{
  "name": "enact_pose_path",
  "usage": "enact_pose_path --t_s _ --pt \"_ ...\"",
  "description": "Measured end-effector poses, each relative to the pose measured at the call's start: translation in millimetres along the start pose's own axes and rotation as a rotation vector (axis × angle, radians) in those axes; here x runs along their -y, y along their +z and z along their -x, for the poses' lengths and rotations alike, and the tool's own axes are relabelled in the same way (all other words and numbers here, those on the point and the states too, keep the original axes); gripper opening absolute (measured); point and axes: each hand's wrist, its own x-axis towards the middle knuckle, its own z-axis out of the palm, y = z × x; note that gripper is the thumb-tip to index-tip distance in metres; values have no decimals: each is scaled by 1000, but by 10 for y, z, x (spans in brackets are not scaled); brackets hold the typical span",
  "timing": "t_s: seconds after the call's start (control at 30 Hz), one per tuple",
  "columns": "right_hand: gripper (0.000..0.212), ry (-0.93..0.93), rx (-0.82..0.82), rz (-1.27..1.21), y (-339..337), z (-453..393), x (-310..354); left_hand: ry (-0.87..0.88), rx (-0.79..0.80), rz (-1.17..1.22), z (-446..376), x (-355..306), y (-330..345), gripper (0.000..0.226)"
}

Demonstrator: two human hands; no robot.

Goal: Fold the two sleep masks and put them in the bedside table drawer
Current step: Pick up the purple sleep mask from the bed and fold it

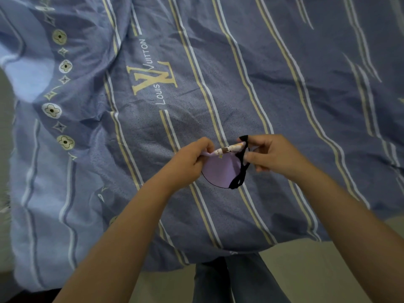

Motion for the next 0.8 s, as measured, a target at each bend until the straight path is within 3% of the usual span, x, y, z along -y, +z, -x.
enact_pose_path --t_s 0.2,0.4,0.47,0.6,0.73,0.8 --pt "19 -150 -50 342 173 -10 32 -10 27 8 -7 -9 50 39" --pt "17 -185 -68 463 186 28 -52 10 -447 -42 46 15 210 12" --pt "16 -203 -52 482 196 59 -73 -35 -398 35 61 6 253 2" --pt "35 -215 -48 392 181 134 -131 -46 -220 51 33 58 292 27" --pt "29 -225 -44 266 187 194 -165 -86 -262 -52 -8 88 322 22" --pt "37 -226 -27 227 171 212 -179 -95 -268 -54 -16 95 328 21"
